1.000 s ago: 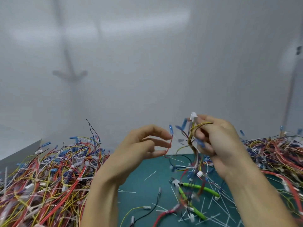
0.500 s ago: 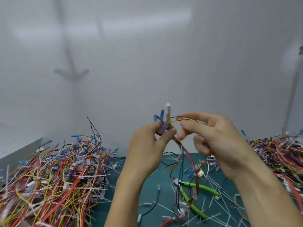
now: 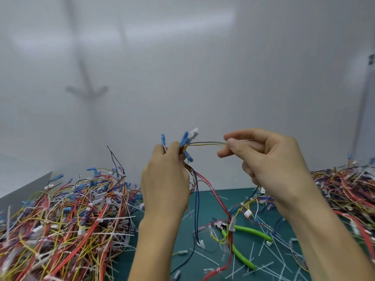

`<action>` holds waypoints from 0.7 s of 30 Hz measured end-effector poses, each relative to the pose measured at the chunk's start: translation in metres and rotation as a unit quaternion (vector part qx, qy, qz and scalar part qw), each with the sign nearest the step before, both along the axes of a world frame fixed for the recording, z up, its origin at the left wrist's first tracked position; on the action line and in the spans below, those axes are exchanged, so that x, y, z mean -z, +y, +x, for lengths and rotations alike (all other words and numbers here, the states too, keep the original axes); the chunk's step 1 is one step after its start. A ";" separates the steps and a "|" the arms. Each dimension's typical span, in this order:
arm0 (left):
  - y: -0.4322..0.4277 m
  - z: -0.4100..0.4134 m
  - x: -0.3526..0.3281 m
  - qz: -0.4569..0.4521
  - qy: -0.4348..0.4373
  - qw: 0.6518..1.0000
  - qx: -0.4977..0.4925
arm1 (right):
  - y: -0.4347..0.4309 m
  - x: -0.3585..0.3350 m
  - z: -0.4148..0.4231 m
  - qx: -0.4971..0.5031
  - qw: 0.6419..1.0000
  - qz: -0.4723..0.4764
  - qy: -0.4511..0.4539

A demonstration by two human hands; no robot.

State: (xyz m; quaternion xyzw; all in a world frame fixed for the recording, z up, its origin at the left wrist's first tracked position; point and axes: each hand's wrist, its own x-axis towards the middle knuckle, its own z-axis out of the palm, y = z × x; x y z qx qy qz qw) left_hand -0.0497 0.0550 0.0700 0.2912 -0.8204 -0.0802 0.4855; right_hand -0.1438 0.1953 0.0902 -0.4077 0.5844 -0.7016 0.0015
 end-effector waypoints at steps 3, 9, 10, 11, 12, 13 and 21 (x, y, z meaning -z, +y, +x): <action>-0.004 0.001 -0.001 0.043 0.075 0.996 0.011 | 0.005 0.001 -0.006 -0.020 0.993 0.118 0.021; -0.013 0.004 -0.001 0.150 0.215 0.962 0.079 | -0.002 0.012 -0.009 -0.056 0.928 0.354 0.100; -0.013 0.003 -0.001 0.172 0.242 0.950 0.095 | -0.004 0.013 -0.010 -0.014 0.919 0.372 0.132; -0.014 0.003 -0.002 0.193 0.267 0.938 0.109 | -0.005 0.015 -0.011 0.025 0.906 0.391 0.160; -0.014 0.003 -0.002 0.212 0.290 0.925 0.124 | -0.006 0.016 -0.011 0.053 0.894 0.407 0.181; -0.014 0.003 -0.003 0.230 0.312 0.911 0.139 | -0.008 0.018 -0.009 0.071 0.888 0.413 0.190; -0.016 -0.001 0.000 0.281 0.296 0.892 0.194 | -0.022 0.013 0.012 -0.066 0.982 0.156 0.081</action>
